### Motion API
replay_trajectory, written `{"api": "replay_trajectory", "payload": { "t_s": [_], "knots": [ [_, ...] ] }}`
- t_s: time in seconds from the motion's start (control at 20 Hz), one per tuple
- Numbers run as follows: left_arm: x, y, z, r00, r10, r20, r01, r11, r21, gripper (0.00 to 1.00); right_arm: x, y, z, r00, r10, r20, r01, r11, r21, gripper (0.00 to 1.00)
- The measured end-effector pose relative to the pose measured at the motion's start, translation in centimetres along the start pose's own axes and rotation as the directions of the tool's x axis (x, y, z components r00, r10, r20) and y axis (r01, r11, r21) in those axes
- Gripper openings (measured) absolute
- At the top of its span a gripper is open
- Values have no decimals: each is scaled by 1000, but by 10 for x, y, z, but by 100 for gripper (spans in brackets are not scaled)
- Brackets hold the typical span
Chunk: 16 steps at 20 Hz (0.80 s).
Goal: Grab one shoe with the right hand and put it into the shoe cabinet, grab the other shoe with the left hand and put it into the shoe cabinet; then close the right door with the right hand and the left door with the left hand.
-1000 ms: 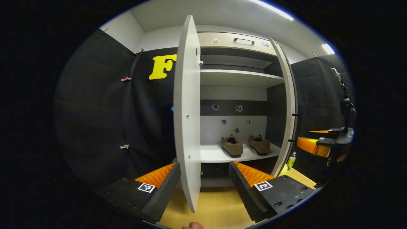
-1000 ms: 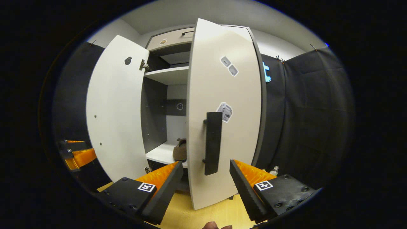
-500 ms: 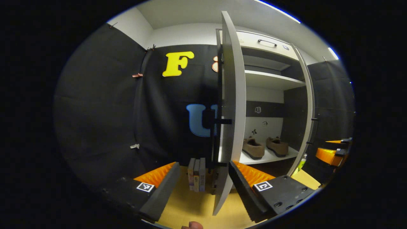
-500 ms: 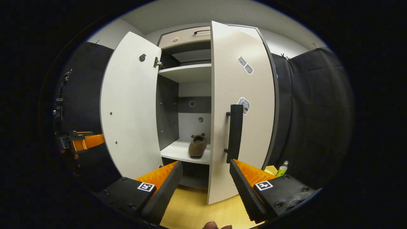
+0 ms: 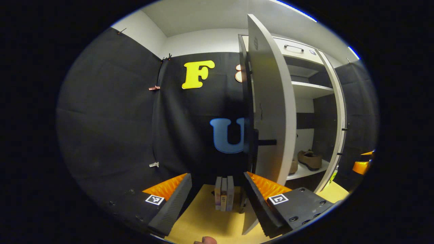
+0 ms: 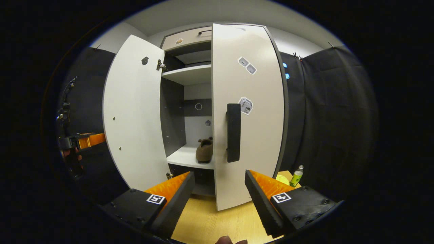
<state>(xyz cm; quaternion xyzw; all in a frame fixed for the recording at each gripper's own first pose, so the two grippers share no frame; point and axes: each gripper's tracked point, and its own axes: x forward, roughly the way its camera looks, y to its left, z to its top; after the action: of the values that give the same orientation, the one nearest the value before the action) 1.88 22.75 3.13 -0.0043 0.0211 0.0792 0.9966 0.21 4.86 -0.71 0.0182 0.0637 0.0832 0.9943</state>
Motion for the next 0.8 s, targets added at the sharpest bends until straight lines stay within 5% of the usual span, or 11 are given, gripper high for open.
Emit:
{"api": "replay_trajectory", "payload": {
  "t_s": [0.45,0.8],
  "knots": [
    [27,-11,-9,999,-25,-27,25,1000,-18,93,-2,-15,13,999,-36,22,36,999,19,98],
    [17,-77,-7,992,-119,-31,117,992,-39,94,-3,-18,11,999,-41,17,40,999,23,98]
  ]
}}
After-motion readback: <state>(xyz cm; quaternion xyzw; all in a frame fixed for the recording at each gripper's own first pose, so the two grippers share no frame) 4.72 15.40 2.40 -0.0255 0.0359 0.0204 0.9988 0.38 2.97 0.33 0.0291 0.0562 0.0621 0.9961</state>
